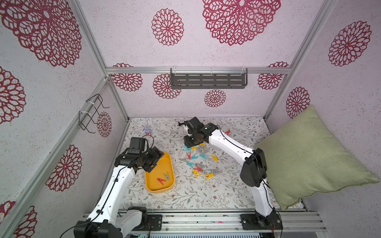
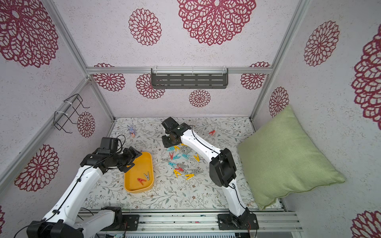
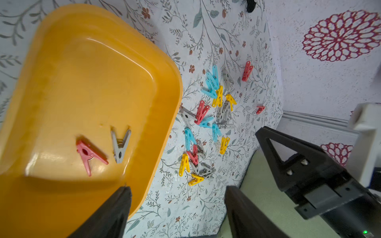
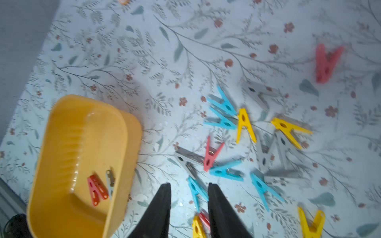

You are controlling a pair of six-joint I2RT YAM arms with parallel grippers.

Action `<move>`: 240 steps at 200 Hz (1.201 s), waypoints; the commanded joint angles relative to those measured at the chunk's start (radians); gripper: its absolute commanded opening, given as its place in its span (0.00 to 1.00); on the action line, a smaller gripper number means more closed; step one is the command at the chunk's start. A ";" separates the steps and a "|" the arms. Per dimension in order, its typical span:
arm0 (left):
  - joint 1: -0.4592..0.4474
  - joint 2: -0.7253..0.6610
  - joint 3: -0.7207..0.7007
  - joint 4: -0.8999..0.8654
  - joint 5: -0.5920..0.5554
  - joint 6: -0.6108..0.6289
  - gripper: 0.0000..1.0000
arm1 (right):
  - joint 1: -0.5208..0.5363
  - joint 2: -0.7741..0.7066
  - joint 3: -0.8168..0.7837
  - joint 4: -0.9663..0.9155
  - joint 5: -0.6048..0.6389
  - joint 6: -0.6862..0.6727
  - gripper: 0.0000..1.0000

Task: Put the clothespins into the storage box
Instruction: Pick up the clothespin from the center of the board.

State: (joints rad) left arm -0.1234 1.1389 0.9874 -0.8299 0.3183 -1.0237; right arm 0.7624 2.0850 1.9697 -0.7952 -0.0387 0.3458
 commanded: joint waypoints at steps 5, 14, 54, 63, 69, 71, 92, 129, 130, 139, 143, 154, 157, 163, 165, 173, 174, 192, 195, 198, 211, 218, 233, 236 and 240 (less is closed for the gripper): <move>-0.090 0.088 0.050 0.099 -0.032 -0.032 0.79 | -0.088 -0.136 -0.168 0.067 0.040 0.030 0.36; -0.118 0.122 0.064 0.121 -0.033 -0.038 0.79 | -0.118 -0.164 -0.234 0.088 0.039 0.030 0.36; -0.230 0.273 0.136 0.196 -0.021 -0.057 0.78 | -0.231 -0.221 -0.435 0.155 0.022 0.030 0.36; -0.250 0.303 0.151 0.211 -0.017 -0.061 0.78 | -0.250 -0.220 -0.465 0.172 0.014 0.029 0.36; -0.264 0.321 0.159 0.221 -0.015 -0.064 0.78 | -0.260 -0.216 -0.480 0.177 0.011 0.027 0.36; -0.268 0.326 0.162 0.225 -0.012 -0.066 0.78 | -0.264 -0.213 -0.484 0.179 0.010 0.026 0.35; -0.299 0.375 0.181 0.256 -0.001 -0.081 0.78 | -0.288 -0.183 -0.507 0.192 -0.008 0.018 0.33; -0.317 0.407 0.199 0.261 -0.002 -0.085 0.78 | -0.298 -0.132 -0.508 0.209 -0.028 0.006 0.30; -0.318 0.407 0.199 0.262 -0.002 -0.085 0.78 | -0.298 -0.130 -0.508 0.208 -0.028 0.006 0.30; -0.316 0.410 0.200 0.259 -0.003 -0.086 0.78 | -0.300 -0.117 -0.506 0.211 -0.031 0.003 0.29; -0.316 0.410 0.200 0.260 -0.005 -0.085 0.78 | -0.300 -0.111 -0.505 0.210 -0.031 0.001 0.28; -0.317 0.410 0.199 0.256 -0.005 -0.085 0.78 | -0.300 -0.096 -0.502 0.212 -0.030 -0.002 0.26; -0.316 0.409 0.200 0.256 -0.005 -0.084 0.78 | -0.301 -0.092 -0.501 0.212 -0.030 -0.004 0.26; -0.316 0.410 0.200 0.255 -0.005 -0.084 0.78 | -0.301 -0.084 -0.500 0.211 -0.030 -0.005 0.25; -0.316 0.410 0.199 0.255 -0.005 -0.085 0.78 | -0.302 -0.081 -0.499 0.212 -0.030 -0.006 0.24; -0.315 0.411 0.198 0.255 -0.007 -0.085 0.78 | -0.303 -0.072 -0.497 0.212 -0.030 -0.007 0.23; -0.315 0.411 0.198 0.255 -0.007 -0.085 0.78 | -0.303 -0.071 -0.498 0.211 -0.030 -0.008 0.23; -0.315 0.413 0.197 0.255 -0.007 -0.086 0.78 | -0.304 -0.058 -0.502 0.214 -0.029 -0.010 0.22; -0.316 0.413 0.195 0.255 -0.007 -0.087 0.78 | -0.304 -0.056 -0.503 0.215 -0.029 -0.011 0.22; -0.315 0.414 0.197 0.255 -0.007 -0.086 0.78 | -0.304 -0.055 -0.503 0.214 -0.029 -0.011 0.21; -0.316 0.415 0.196 0.255 -0.007 -0.087 0.78 | -0.304 -0.048 -0.509 0.217 -0.028 -0.012 0.20; -0.315 0.415 0.196 0.255 -0.005 -0.087 0.78 | -0.304 -0.044 -0.512 0.217 -0.029 -0.013 0.18; -0.315 0.414 0.197 0.252 -0.005 -0.086 0.78 | -0.305 -0.045 -0.521 0.220 -0.024 -0.011 0.11; -0.316 0.414 0.196 0.250 -0.005 -0.085 0.78 | -0.304 -0.047 -0.523 0.222 -0.024 -0.010 0.10; -0.315 0.412 0.197 0.250 -0.005 -0.085 0.78 | -0.304 -0.051 -0.525 0.224 -0.023 -0.008 0.09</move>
State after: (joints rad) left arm -0.4339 1.5452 1.1645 -0.5896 0.3092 -1.1114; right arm 0.4629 2.0403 1.4498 -0.5781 -0.0570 0.3447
